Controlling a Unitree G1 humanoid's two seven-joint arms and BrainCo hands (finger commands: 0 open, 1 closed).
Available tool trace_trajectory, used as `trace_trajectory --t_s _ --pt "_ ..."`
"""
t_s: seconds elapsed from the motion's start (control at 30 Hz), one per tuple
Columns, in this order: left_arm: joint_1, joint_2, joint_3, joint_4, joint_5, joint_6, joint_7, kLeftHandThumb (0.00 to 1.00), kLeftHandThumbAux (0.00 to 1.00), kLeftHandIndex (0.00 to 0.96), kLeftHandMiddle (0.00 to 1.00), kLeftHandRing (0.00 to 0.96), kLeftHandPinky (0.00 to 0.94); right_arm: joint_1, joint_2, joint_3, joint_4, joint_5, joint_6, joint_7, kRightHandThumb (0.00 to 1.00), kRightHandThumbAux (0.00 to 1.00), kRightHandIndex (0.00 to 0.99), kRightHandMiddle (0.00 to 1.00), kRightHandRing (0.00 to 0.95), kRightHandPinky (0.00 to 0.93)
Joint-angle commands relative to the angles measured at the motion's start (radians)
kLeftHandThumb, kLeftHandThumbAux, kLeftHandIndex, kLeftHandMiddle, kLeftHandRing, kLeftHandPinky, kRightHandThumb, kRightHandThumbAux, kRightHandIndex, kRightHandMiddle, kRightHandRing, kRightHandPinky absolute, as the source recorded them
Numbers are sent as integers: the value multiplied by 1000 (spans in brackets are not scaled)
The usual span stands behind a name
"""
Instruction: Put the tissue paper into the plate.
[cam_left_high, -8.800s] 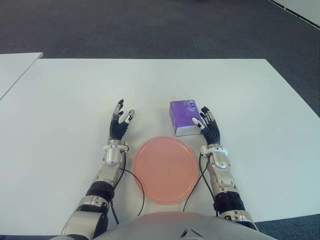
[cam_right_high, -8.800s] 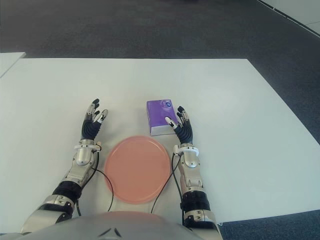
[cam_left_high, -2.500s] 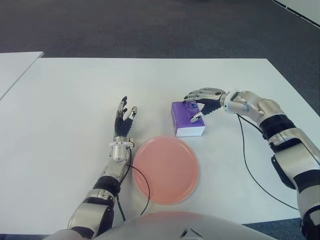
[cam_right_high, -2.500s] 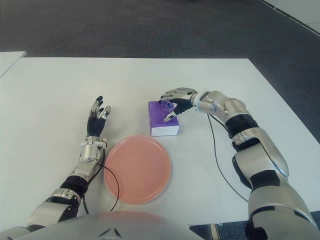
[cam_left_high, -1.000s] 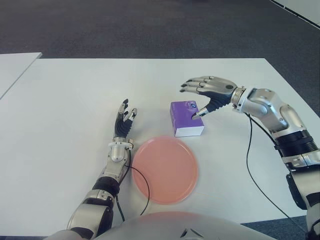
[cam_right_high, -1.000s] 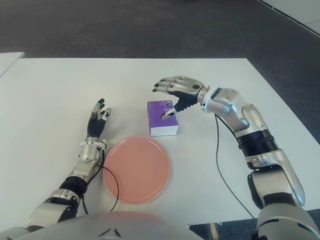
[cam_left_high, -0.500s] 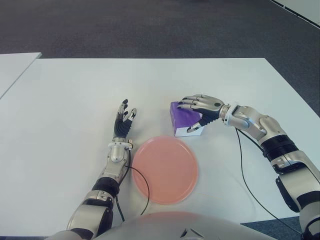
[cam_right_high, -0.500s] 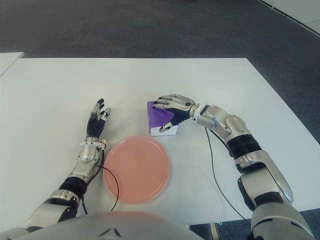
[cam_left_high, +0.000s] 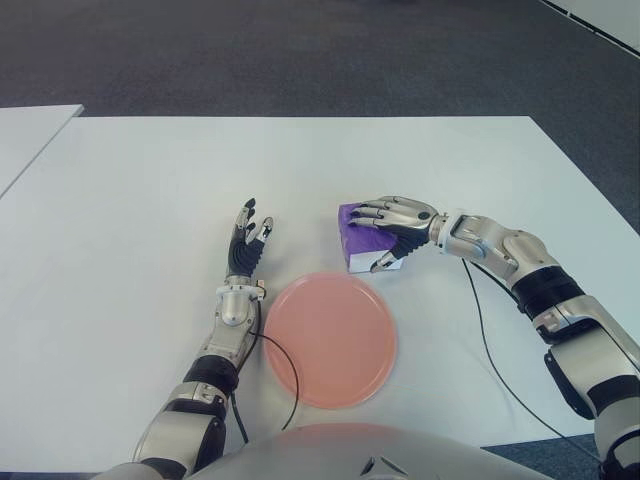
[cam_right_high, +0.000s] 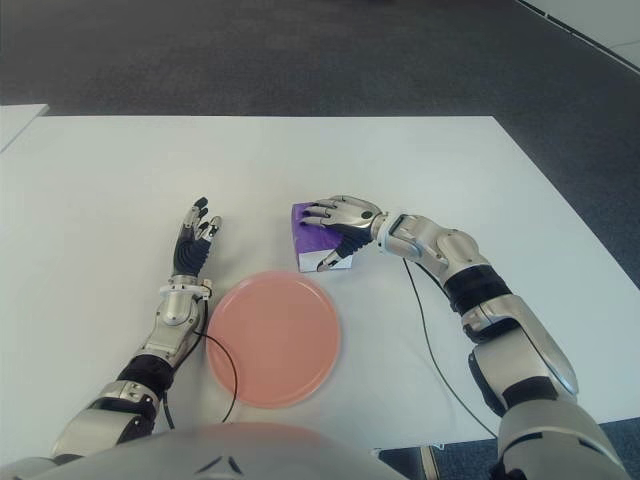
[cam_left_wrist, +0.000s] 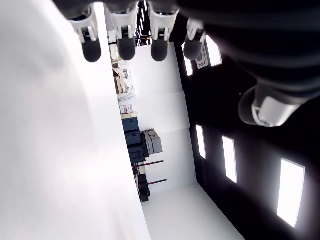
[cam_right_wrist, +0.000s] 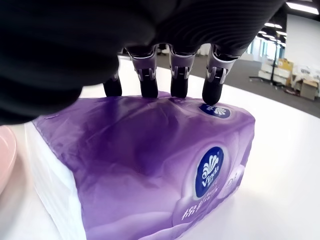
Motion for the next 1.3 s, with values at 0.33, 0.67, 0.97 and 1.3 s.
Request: trace_trajectory --t_s 0.33,0.67,0.97,1.3 --pt "72 -19 11 59 -10 34 -1 23 400 0 0 0 0 -18 25 85 98 -61 19 -34 248 246 0 0 0 0" --pt "75 -25 16 55 -17 24 3 16 408 0 0 0 0 -17 29 112 119 -58 26 -45 250 280 0 0 0 0" --pt "80 -29 9 47 6 -1 35 20 413 0 0 0 0 -6 14 127 117 -59 27 -66 245 299 0 0 0 0" --pt "88 -24 -7 33 30 0 60 21 410 0 0 0 0 57 83 231 359 -207 171 -518 284 342 0 0 0 0"
